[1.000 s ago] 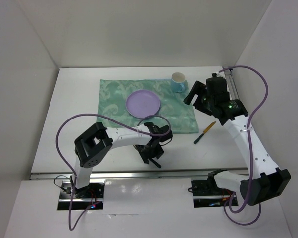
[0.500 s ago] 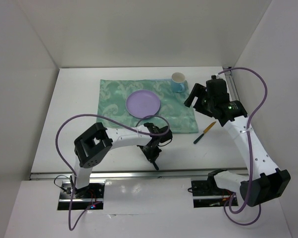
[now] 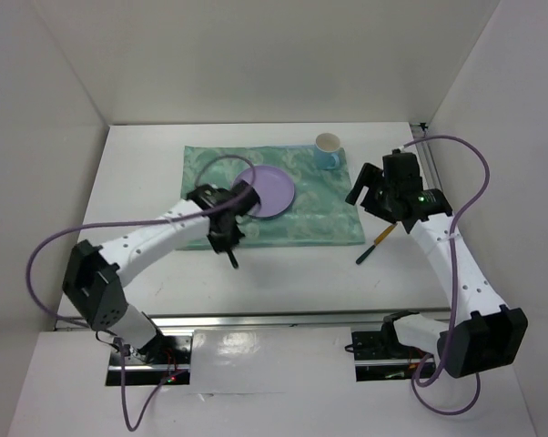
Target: Set the dinner table for one person
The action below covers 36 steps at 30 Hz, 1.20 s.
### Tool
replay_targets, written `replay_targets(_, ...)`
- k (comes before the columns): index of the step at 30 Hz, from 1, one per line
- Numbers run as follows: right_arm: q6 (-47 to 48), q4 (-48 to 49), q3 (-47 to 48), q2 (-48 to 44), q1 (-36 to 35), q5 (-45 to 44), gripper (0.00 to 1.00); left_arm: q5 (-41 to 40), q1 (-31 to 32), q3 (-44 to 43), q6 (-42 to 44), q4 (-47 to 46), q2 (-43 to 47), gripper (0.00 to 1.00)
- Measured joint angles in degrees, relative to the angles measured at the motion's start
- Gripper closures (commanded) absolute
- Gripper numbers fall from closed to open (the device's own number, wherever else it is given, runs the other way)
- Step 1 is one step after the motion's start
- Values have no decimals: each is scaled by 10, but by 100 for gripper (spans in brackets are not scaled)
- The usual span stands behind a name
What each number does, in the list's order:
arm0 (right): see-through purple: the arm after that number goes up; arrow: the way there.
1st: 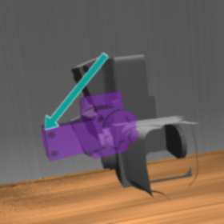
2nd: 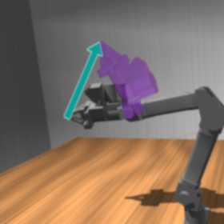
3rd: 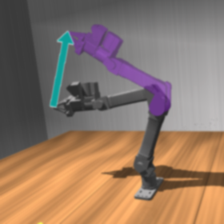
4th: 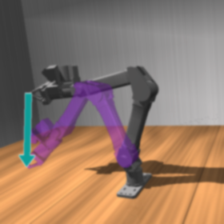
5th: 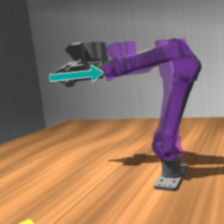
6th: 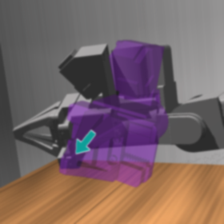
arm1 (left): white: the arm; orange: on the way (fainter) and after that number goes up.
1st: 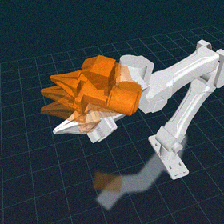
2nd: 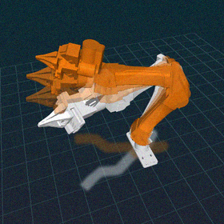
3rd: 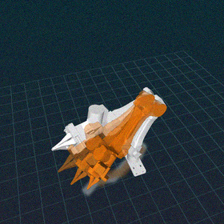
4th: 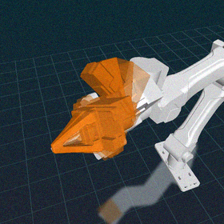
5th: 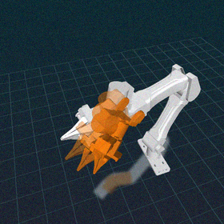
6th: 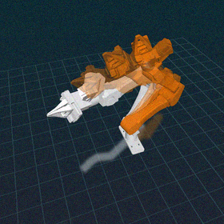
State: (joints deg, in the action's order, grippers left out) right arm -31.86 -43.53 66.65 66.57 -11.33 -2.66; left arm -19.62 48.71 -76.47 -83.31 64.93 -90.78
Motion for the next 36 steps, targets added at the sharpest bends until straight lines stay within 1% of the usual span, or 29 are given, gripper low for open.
replay_targets(2, 0, 0, -21, 2, 10, 1, 12, -22, -98, -2, 95, -19, 25, 100)
replay_targets(4, 0, 0, -40, 4, 20, 1, 12, -49, -176, -16, 175, -27, 23, 100)
replay_targets(6, 0, 0, -54, 4, 30, 1, 12, -72, -232, -51, 248, -27, -5, 100)
replay_targets(9, 0, 1, -64, 4, 47, 3, 12, -84, -276, -132, 345, -27, -85, 100)
replay_targets(13, 0, 10, -64, 9, 56, 3, 12, -88, -294, -238, 434, -41, -204, 100)
replay_targets(16, -2, 17, -69, 15, 59, 3, 12, -81, -297, -308, 476, -47, -285, 100)
replay_targets(21, -10, 27, -103, 29, 63, 0, 13, -45, -302, -381, 521, -51, -369, 100)
replay_targets(24, -15, 29, -126, 37, 68, -2, 13, -25, -307, -391, 537, -54, -390, 100)
replay_targets(29, -17, 32, -135, 51, 74, -9, 13, 4, -320, -387, 549, -57, -395, 100)
replay_targets(36, -18, 46, -160, 53, 77, -17, 13, 15, -328, -347, 549, -72, -395, 100)
